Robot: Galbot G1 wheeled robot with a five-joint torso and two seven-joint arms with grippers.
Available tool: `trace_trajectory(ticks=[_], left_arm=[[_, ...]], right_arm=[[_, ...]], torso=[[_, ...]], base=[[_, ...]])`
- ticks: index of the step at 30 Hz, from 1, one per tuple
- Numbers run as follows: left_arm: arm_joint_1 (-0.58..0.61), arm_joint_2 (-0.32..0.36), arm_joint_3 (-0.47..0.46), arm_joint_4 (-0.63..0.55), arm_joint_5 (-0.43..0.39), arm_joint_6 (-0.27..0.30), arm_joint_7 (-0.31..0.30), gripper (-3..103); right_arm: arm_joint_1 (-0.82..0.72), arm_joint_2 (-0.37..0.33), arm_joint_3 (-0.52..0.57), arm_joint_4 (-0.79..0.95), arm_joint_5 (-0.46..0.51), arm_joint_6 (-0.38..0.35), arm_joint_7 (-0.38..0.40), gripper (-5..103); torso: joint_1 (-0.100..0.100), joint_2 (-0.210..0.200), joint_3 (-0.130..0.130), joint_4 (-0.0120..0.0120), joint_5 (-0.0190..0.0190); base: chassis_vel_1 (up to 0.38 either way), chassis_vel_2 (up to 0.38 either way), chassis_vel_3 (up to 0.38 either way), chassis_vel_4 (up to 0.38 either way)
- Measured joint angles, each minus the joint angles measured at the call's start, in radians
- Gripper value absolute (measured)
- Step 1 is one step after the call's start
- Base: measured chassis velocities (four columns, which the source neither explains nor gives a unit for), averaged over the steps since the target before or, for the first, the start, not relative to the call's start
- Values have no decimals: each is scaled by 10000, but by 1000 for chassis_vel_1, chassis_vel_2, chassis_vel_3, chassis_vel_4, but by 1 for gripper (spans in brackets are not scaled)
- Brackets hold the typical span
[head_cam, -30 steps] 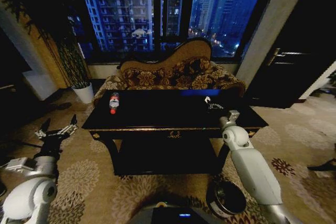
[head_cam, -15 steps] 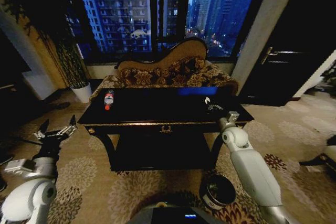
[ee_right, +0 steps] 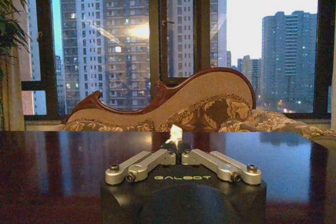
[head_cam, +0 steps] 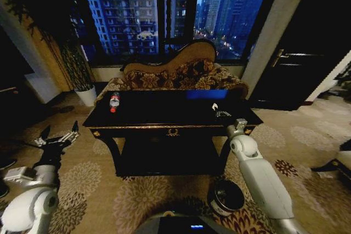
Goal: Move to the front of the table and place the trash on the table into the trash bin.
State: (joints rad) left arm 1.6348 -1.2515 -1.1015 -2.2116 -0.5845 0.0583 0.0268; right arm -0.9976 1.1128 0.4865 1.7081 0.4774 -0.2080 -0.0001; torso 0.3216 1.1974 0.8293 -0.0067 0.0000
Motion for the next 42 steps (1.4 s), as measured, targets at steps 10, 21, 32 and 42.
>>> trace_trajectory(ticks=[10,21,32,42], left_arm=[[-21,-3,-1,64,-1,-44,5,100],[32,-34,-4,71,-1,-101,12,100],[61,-38,-31,3,0,-127,17,100],[61,-49,-33,-43,2,-128,16,100]], right_arm=[[25,18,-27,-13,-1,18,0,1],[28,33,-35,-17,-1,44,0,1],[-12,19,-23,0,12,65,0,1],[-27,16,-17,8,20,116,0,1]], torso=[[0,1,0,2,-2],[-1,0,-1,2,-1],[0,0,-1,1,-1],[-1,1,-1,2,-1]], base=[[49,-44,-49,39],[61,-60,-61,60],[41,-33,-45,37],[85,-86,-81,74]])
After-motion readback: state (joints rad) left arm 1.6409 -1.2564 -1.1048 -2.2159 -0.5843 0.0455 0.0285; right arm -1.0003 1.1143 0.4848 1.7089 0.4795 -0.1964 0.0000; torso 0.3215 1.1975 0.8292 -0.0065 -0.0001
